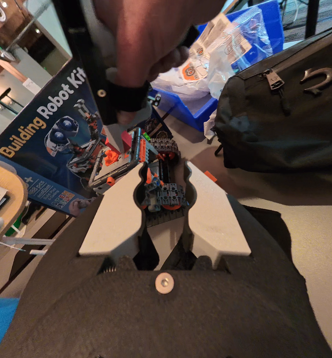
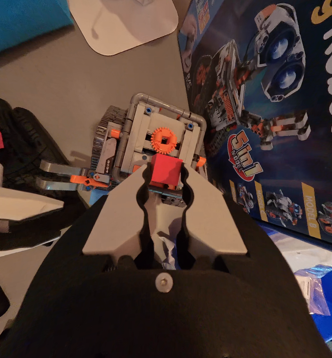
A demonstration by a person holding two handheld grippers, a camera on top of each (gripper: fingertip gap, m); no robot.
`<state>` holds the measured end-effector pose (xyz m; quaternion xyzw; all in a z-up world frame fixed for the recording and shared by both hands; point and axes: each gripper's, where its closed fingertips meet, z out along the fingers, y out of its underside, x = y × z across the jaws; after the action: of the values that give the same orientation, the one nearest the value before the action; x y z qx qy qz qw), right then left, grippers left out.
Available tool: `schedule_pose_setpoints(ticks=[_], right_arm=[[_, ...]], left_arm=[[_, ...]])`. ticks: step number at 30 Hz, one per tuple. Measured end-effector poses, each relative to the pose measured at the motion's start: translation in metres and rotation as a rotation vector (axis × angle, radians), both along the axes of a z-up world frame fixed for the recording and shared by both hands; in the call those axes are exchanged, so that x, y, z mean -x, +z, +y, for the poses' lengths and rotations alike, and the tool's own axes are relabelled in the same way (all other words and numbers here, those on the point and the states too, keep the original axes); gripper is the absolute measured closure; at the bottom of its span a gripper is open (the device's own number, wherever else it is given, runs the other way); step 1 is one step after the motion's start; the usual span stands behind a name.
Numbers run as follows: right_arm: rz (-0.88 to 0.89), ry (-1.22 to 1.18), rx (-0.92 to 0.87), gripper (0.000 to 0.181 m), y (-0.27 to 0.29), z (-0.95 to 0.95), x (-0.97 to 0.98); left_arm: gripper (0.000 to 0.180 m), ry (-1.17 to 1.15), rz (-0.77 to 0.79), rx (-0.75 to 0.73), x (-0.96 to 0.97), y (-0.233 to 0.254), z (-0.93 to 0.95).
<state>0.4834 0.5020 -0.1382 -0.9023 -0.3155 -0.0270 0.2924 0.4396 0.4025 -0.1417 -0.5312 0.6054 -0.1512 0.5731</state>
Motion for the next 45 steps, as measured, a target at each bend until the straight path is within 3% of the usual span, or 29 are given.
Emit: schedule_pose_setpoints(ticks=[3, 8, 11, 19, 22, 27, 29, 32, 35, 40, 45], right_arm=[[0.045, 0.017, 0.029, 0.152, 0.011, -0.001, 0.004], [0.146, 0.031, -0.018, 0.153, 0.078, -0.009, -0.006], [0.091, -0.013, -0.003, 0.153, 0.100, -0.019, -0.038], [0.149, -0.079, 0.023, 0.153, 0.079, -0.039, -0.059], [0.208, -0.110, -0.020, 0.152, 0.076, -0.043, -0.066], [0.246, -0.139, -0.044, 0.152, 0.069, -0.050, -0.075], [0.254, -0.150, -0.053, 0.152, 0.068, -0.053, -0.079], [0.253, -0.155, -0.060, 0.152, 0.067, -0.058, -0.082], [0.285, -0.155, -0.074, 0.152, 0.068, -0.061, -0.083], [0.304, -0.161, -0.072, 0.152, 0.060, -0.065, -0.089], [0.344, -0.165, -0.087, 0.152, 0.057, -0.067, -0.091]], left_arm=[[0.146, -0.035, -0.004, -0.021, -0.003, -0.001, -0.005], [0.149, -0.091, -0.027, 0.012, -0.005, -0.005, -0.013], [0.150, -0.114, -0.049, 0.039, -0.006, -0.004, -0.017], [0.148, -0.130, -0.088, 0.110, -0.007, -0.001, -0.022], [0.142, -0.081, -0.104, 0.041, -0.009, 0.025, -0.014], [0.123, -0.033, 0.016, 0.045, -0.051, 0.059, 0.022], [0.111, -0.009, 0.100, 0.092, -0.069, 0.055, 0.044], [0.112, -0.032, 0.211, 0.127, -0.091, 0.034, 0.066], [0.119, -0.071, 0.233, 0.165, -0.104, 0.025, 0.072], [0.148, -0.169, 0.231, 0.198, -0.114, 0.021, 0.062], [0.153, -0.185, 0.194, 0.249, -0.118, 0.021, 0.064]])
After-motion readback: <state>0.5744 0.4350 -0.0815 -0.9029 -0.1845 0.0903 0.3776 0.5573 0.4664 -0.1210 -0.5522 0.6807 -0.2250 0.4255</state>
